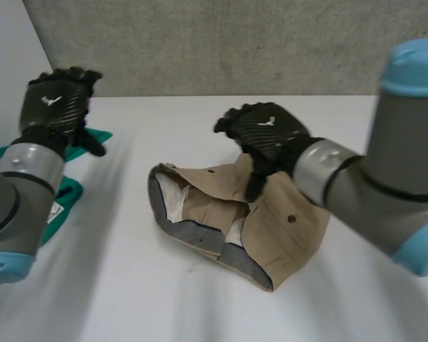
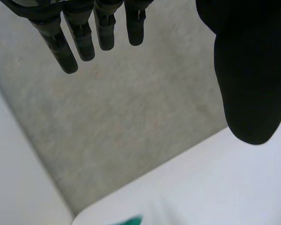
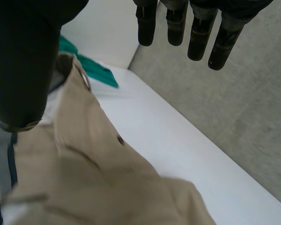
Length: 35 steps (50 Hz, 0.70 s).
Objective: Fold the laundry.
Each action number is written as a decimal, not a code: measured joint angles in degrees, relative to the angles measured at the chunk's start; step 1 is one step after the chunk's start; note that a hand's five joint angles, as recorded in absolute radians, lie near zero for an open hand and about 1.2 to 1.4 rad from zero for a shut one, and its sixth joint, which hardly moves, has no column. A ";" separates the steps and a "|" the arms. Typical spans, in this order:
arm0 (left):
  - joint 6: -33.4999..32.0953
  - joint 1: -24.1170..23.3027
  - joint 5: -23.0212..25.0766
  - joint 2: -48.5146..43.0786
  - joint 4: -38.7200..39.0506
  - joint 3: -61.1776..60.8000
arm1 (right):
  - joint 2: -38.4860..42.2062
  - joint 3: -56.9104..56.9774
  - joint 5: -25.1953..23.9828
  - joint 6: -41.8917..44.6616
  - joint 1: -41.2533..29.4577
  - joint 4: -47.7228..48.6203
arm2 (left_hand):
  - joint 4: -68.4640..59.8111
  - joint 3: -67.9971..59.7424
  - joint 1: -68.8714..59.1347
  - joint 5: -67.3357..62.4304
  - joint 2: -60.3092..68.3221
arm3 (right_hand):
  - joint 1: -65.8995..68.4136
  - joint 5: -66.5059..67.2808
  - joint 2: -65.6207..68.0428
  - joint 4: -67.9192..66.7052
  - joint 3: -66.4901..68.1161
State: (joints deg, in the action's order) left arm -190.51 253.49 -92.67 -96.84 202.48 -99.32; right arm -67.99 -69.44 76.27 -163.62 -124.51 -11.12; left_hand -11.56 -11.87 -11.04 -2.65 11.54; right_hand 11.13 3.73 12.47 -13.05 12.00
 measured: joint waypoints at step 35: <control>0.23 4.24 3.80 -1.13 0.17 -3.25 | 17.48 15.39 8.43 -4.19 -3.45 4.69 | 0.00 0.00 0.00 0.00 0.00 | 44.03 52.85 54.80 -54.84 55.60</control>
State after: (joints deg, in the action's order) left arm -190.27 257.73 -88.87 -97.98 202.65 -102.57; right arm -50.50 -54.05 84.70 -167.81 -127.97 -6.43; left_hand -11.55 -11.87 -11.04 -2.65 11.54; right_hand 55.16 56.58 67.28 -67.89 67.60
